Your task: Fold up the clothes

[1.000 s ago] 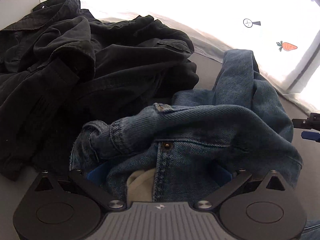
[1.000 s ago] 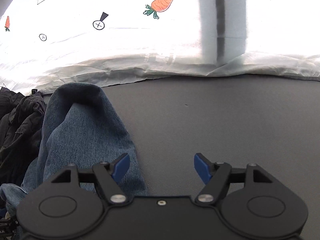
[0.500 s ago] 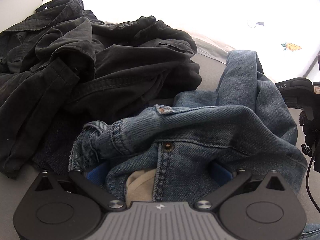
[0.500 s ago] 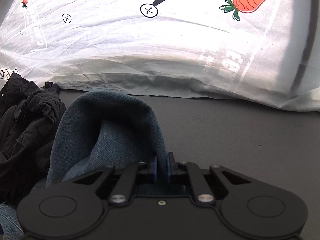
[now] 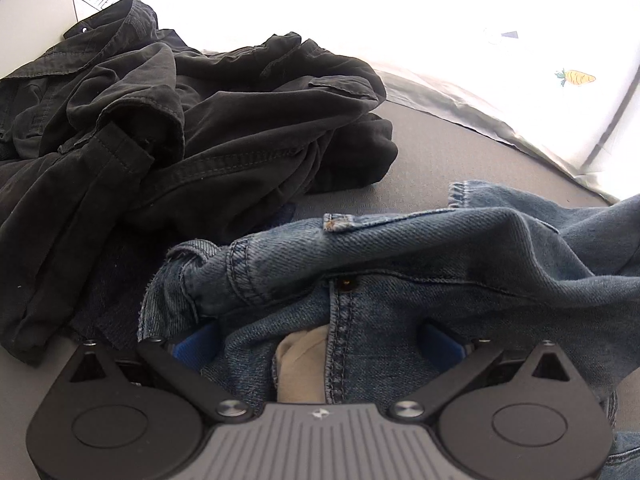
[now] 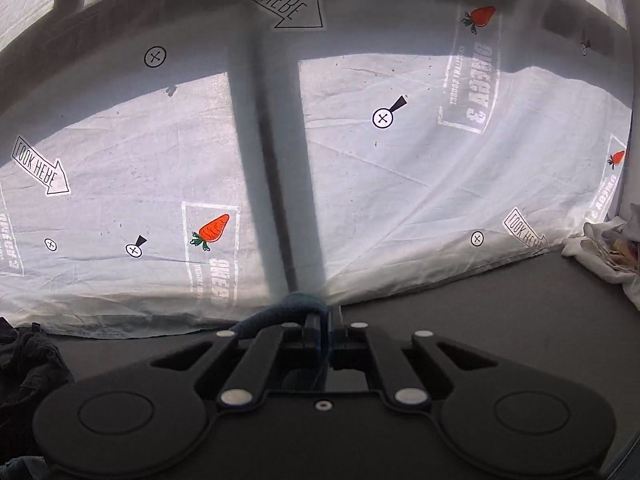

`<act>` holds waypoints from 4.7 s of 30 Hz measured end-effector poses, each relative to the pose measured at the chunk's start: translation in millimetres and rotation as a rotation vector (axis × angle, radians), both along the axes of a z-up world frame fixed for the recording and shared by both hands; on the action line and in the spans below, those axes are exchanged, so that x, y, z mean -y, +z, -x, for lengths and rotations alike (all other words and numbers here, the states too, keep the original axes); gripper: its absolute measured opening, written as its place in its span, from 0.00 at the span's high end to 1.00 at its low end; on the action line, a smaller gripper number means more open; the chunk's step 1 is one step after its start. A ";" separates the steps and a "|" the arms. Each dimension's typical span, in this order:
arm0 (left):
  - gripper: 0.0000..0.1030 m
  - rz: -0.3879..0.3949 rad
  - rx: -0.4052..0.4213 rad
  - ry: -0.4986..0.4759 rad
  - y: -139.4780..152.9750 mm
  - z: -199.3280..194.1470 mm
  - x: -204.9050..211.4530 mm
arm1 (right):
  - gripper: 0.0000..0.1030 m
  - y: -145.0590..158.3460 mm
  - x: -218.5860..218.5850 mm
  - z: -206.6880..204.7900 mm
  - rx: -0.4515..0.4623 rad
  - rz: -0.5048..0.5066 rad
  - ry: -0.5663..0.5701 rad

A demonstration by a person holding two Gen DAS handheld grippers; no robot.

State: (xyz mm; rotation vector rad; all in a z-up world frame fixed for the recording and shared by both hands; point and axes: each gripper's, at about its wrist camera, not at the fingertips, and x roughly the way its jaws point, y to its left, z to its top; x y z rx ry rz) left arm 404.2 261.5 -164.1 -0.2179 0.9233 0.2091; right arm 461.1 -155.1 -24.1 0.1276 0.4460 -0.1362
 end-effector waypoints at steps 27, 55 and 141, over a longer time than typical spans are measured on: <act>0.00 -0.140 -0.075 -0.048 -9.5 -6.3 23.0 | 0.29 -76.5 21.7 -10.4 -0.287 0.262 0.142; 0.00 -0.128 -0.122 -0.036 -8.7 -12.7 19.0 | 0.97 45.0 167.5 23.8 0.024 0.187 -0.141; 0.00 -0.076 -0.163 0.216 14.7 -50.5 52.7 | 0.52 -177.2 366.8 6.2 -0.156 -0.847 -0.558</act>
